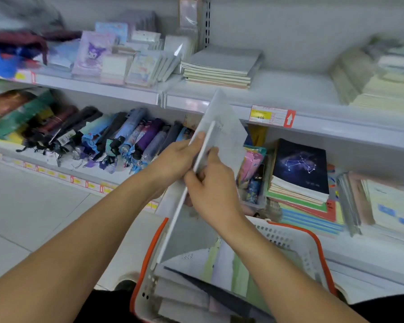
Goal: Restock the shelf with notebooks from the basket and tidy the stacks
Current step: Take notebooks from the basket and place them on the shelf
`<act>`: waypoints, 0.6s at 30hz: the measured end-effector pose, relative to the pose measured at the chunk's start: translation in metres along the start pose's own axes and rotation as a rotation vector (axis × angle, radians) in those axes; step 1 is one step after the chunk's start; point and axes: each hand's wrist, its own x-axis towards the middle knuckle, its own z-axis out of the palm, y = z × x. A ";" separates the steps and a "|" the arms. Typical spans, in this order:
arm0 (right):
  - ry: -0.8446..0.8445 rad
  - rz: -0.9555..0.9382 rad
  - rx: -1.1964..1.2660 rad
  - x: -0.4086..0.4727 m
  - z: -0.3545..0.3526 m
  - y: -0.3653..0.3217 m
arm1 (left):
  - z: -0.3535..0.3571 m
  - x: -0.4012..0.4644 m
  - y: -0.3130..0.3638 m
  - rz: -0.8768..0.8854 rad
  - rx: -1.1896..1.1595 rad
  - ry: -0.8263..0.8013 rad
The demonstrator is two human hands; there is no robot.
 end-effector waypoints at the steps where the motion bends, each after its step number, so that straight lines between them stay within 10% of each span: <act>1: -0.072 -0.009 0.053 -0.002 0.002 -0.003 | -0.004 -0.002 0.000 -0.033 -0.082 -0.042; 5: -0.165 -0.027 0.236 -0.009 0.006 0.002 | -0.018 -0.008 -0.006 -0.014 -0.165 0.006; 9: 0.443 0.093 0.096 -0.004 -0.024 0.059 | -0.040 -0.003 -0.017 -0.014 -0.297 -0.025; 13: 0.157 0.283 0.636 -0.004 -0.054 0.091 | -0.041 -0.005 -0.023 -0.004 -0.196 -0.237; 18: 0.070 0.243 0.694 -0.014 -0.049 0.112 | -0.037 0.007 -0.027 -0.066 0.219 -0.351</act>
